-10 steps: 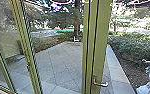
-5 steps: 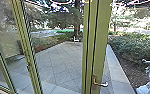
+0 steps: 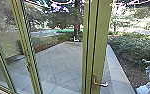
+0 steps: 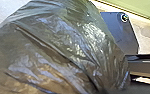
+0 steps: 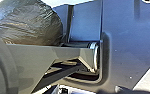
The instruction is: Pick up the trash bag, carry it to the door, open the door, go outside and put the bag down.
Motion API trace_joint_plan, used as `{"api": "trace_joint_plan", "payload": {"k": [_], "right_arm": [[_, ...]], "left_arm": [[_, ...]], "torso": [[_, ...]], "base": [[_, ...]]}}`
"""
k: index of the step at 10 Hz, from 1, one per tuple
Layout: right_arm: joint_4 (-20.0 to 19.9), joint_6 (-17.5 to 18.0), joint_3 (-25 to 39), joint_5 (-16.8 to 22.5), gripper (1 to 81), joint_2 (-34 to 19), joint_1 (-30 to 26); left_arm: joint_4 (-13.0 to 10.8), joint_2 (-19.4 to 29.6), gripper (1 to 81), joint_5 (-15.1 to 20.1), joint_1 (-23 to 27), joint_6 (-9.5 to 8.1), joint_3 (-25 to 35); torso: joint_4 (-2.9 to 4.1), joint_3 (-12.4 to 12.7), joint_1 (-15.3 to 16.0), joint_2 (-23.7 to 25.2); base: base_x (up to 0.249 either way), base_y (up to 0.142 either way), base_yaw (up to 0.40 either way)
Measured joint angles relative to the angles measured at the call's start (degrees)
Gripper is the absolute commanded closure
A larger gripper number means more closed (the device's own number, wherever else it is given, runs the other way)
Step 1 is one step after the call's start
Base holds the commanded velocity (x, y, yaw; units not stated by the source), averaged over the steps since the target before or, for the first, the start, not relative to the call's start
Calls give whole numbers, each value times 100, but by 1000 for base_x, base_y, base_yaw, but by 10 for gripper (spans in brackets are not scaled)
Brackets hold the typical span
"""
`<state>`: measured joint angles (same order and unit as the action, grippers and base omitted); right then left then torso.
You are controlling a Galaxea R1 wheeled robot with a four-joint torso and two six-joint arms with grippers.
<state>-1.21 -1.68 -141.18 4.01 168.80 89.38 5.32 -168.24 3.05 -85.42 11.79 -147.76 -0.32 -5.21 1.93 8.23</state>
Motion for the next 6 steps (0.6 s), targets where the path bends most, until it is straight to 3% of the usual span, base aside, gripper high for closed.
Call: {"api": "trace_joint_plan", "payload": {"k": [3,6], "right_arm": [[0,-2,1146,-107,10,-709,2],[-2,4,2103,-148,10,-1523,69]], "left_arm": [[30,451,811,67,0,-7,630],[228,912,811,149,0,-11,1108]], "torso": [[0,0,0,0],[0,0,0,0]], "base": [[0,0,0],[0,0,0]]}}
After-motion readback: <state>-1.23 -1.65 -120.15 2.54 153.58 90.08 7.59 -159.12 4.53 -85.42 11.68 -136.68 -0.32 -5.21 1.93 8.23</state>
